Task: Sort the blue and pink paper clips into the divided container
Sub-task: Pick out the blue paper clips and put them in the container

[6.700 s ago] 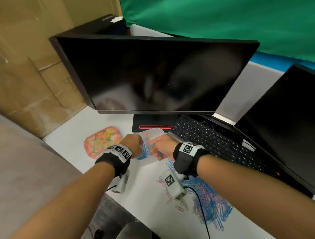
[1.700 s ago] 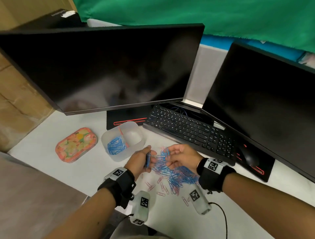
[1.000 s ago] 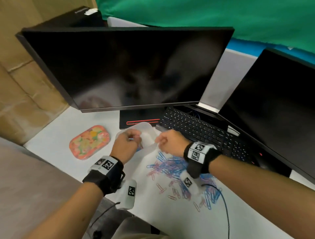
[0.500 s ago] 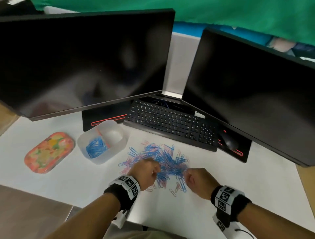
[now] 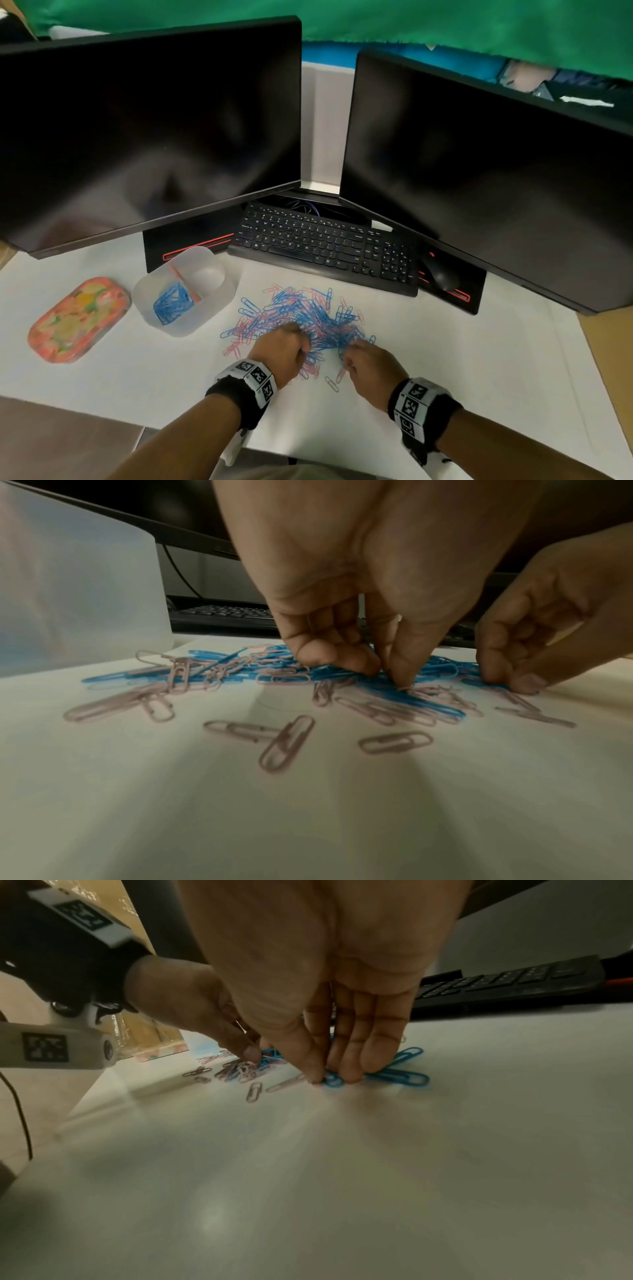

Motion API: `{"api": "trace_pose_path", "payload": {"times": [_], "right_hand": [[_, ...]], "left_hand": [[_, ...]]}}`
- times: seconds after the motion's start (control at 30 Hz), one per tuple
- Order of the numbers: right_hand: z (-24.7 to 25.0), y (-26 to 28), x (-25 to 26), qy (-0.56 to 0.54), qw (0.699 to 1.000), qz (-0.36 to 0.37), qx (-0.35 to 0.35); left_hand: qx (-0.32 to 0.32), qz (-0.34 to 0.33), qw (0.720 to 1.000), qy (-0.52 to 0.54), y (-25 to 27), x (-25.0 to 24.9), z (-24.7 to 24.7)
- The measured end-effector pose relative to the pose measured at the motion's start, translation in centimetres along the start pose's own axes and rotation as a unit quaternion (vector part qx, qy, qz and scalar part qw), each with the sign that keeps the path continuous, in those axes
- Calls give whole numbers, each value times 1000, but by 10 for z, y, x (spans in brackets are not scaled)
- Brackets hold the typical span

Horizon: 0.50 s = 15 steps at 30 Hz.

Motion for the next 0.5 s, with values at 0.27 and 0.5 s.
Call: {"api": "trace_pose_path", "payload": {"times": [0.27,0.5], "right_hand": [[1,-5,0,-36,999,-26,9],[1,-7,-7,-61,998,-21,24]], "left_hand": [[4,64,989,130,-5,7,6],[66,154,903,395,-4,12,14]]}}
Point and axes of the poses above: each hand's wrist, its own y-axis away from the middle knuckle, its own z-axis out of the back of the hand, x = y × z, the point moved 3 cm from there along -y, towards the middle knuckle, and after that the axes turned 14 degrees about z, right-handed, at the moved point
